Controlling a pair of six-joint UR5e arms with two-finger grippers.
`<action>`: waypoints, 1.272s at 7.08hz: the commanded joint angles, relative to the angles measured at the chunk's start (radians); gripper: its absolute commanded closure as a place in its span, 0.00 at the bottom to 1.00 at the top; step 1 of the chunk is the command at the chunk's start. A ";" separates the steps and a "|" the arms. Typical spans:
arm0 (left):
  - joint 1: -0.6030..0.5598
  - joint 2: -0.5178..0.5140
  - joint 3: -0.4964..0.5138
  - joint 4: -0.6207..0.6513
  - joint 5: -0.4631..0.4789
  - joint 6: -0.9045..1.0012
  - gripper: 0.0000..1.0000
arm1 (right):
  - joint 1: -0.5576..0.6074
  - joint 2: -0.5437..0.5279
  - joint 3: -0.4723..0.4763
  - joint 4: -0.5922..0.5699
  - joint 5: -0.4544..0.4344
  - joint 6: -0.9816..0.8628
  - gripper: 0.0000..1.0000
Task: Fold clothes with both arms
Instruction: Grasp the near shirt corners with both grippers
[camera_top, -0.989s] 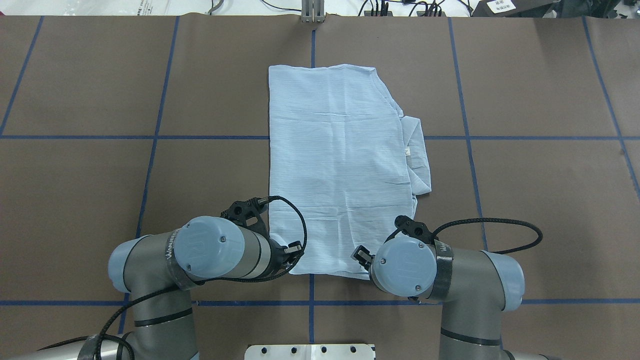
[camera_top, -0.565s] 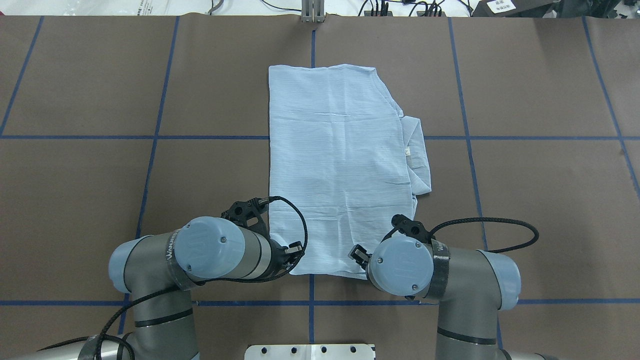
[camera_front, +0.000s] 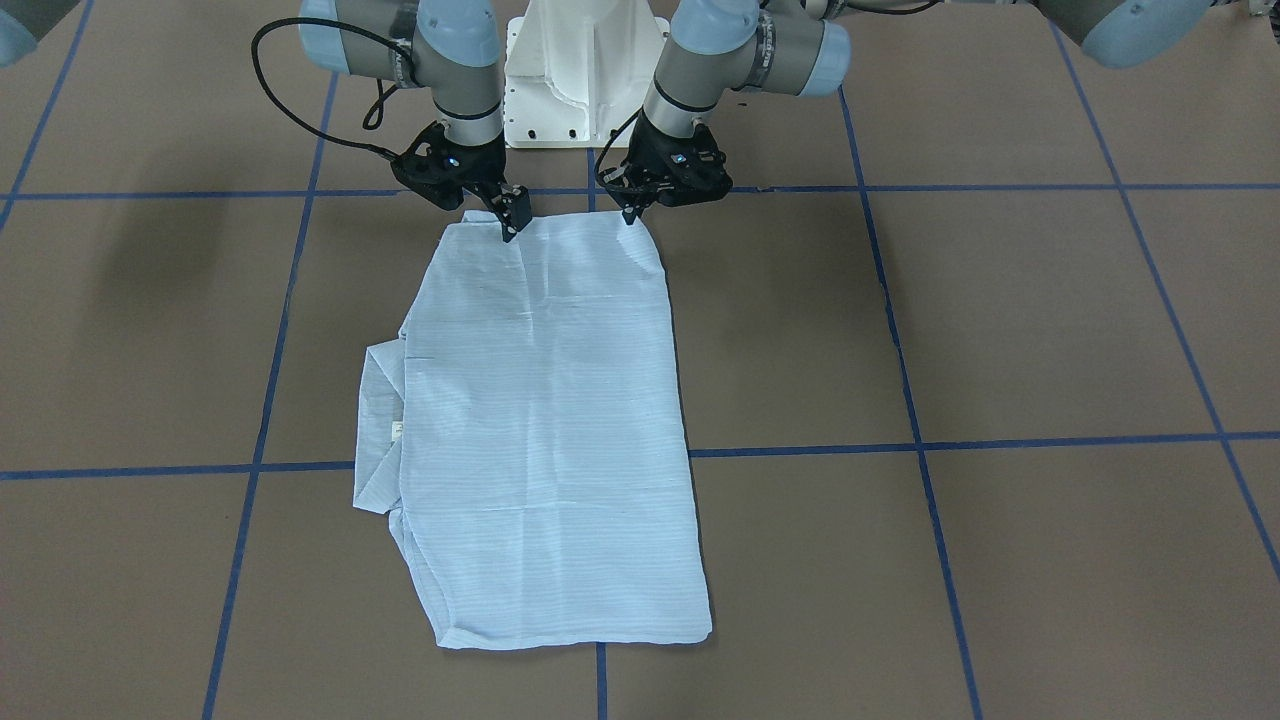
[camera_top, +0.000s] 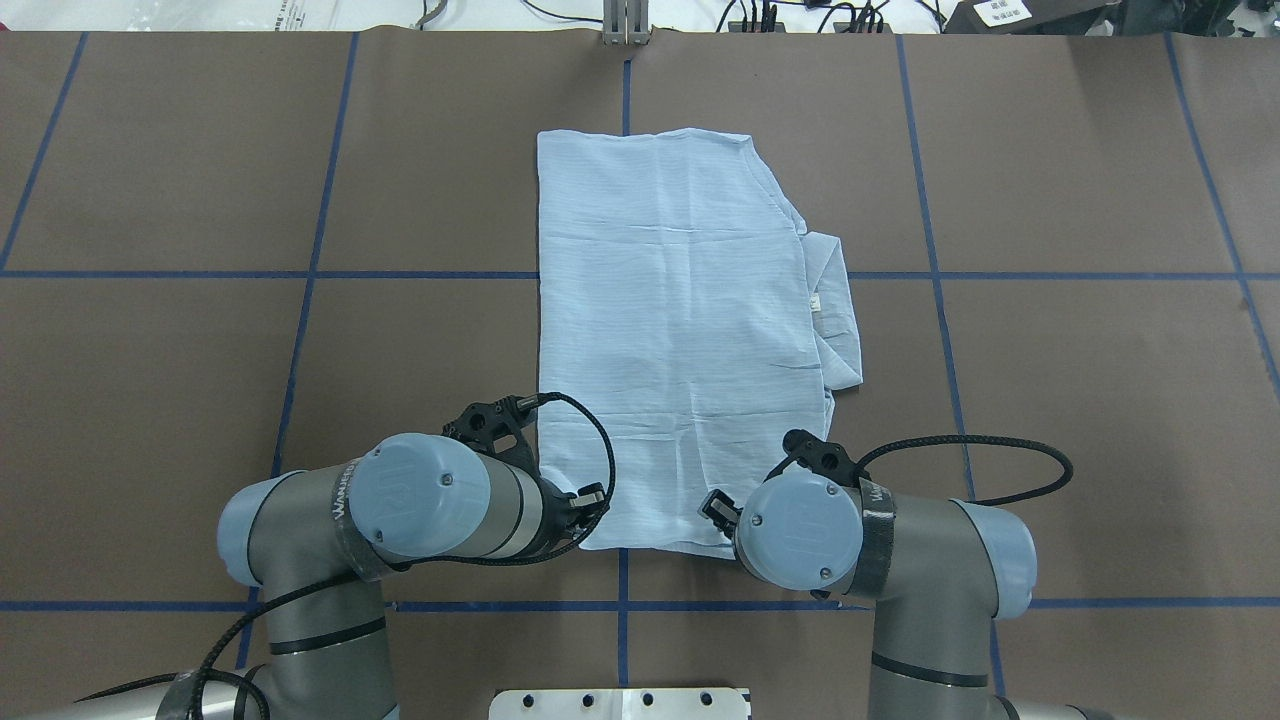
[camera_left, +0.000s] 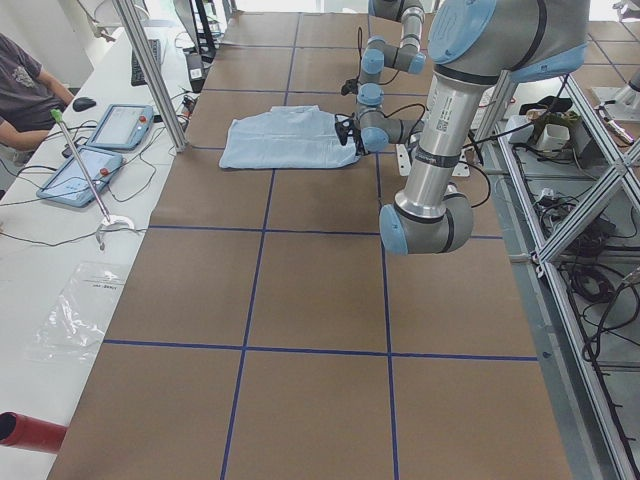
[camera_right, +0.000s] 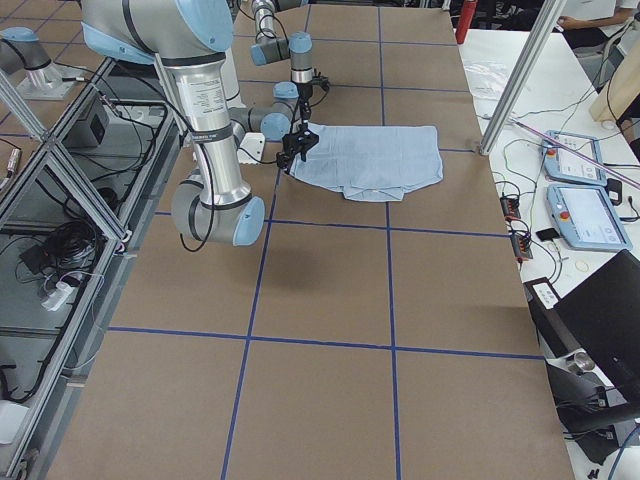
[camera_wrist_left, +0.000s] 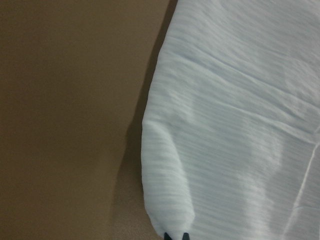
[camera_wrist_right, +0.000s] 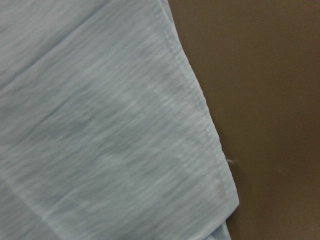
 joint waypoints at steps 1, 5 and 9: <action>0.000 0.000 0.000 0.001 0.000 0.000 1.00 | 0.000 0.000 -0.001 -0.004 0.003 0.002 0.00; 0.000 -0.002 0.000 0.000 0.000 0.000 1.00 | 0.000 0.000 0.001 -0.010 0.005 0.008 0.24; 0.002 -0.002 0.000 0.000 0.002 0.000 1.00 | 0.008 0.000 0.005 -0.010 0.006 0.006 0.51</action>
